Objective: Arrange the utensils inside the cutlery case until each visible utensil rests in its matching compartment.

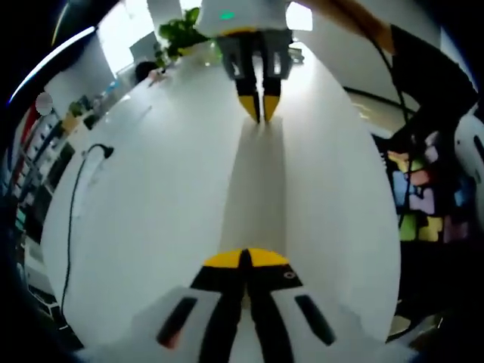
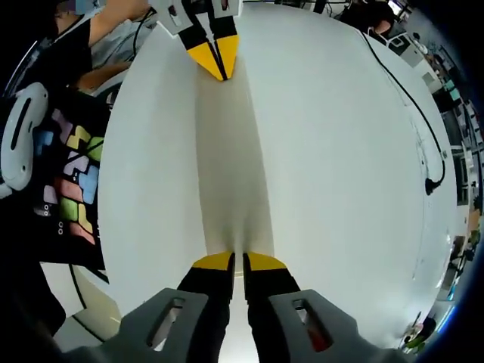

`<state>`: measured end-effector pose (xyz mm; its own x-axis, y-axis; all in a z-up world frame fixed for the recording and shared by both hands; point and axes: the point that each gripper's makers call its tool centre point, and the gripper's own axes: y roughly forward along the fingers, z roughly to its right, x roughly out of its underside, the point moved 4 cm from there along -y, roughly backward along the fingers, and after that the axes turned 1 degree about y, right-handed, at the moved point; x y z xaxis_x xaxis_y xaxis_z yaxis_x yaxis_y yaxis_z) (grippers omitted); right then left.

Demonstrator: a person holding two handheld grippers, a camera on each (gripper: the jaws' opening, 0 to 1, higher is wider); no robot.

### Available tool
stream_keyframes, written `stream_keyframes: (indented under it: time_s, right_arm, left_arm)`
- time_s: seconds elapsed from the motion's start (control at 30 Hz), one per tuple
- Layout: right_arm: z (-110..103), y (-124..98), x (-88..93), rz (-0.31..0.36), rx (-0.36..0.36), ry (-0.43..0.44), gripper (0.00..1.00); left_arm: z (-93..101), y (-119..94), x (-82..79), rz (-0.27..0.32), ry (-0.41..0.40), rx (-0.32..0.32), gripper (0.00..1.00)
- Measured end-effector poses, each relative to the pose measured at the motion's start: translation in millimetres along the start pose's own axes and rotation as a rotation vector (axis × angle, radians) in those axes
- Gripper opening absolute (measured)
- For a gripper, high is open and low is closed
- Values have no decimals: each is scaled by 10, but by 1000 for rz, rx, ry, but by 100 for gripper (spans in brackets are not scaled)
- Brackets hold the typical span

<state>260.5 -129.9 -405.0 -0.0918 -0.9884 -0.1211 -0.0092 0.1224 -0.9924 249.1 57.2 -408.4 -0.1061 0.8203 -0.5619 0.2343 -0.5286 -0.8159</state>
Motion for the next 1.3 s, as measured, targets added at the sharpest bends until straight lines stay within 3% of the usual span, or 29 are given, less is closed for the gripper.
stream_keyframes:
  time_s: [0.2, 0.5, 0.67, 0.8, 0.87, 0.9, 1.0, 1.07, 1.13, 1.2, 1.3]
  right_arm:
    - [-23, 20, -47, -31, 16, -28, 3]
    - [-26, 26, -37, 16, 43, 17, 1]
    - [-20, 18, -4, 107, 36, 50, 1]
    - [-22, 13, 37, 240, 39, 57, 2]
    - [-27, -5, 66, 305, 40, 56, 15]
    - [-35, -9, 111, 297, 47, 47, 19]
    - [-43, -10, 122, 308, 59, 49, 32]
    - [-70, -6, 114, 279, 65, 4, 42]
    - [-108, -7, 65, 261, 72, -69, 51]
    - [-155, 6, 38, 242, 67, -98, 59]
    - [-163, 42, -47, 230, 65, -122, 64]
  left_arm:
    - [15, 10, -22, -53, 15, 11, 0]
    - [56, 11, -43, -108, 66, -17, 0]
    - [28, -18, -8, -56, 36, -9, 0]
    - [61, -34, 3, 1, 107, -35, 1]
    - [22, -46, -86, 98, 112, -82, 22]
    - [52, -75, -113, 135, 182, -72, 35]
    - [131, -108, -63, 75, 150, -24, 37]
    - [142, -89, -38, 11, 156, -15, 42]
    - [168, -41, -45, -13, 164, -2, 45]
    - [261, -41, 20, -81, 162, 69, 54]
    - [217, -10, 41, -145, 195, 47, 64]
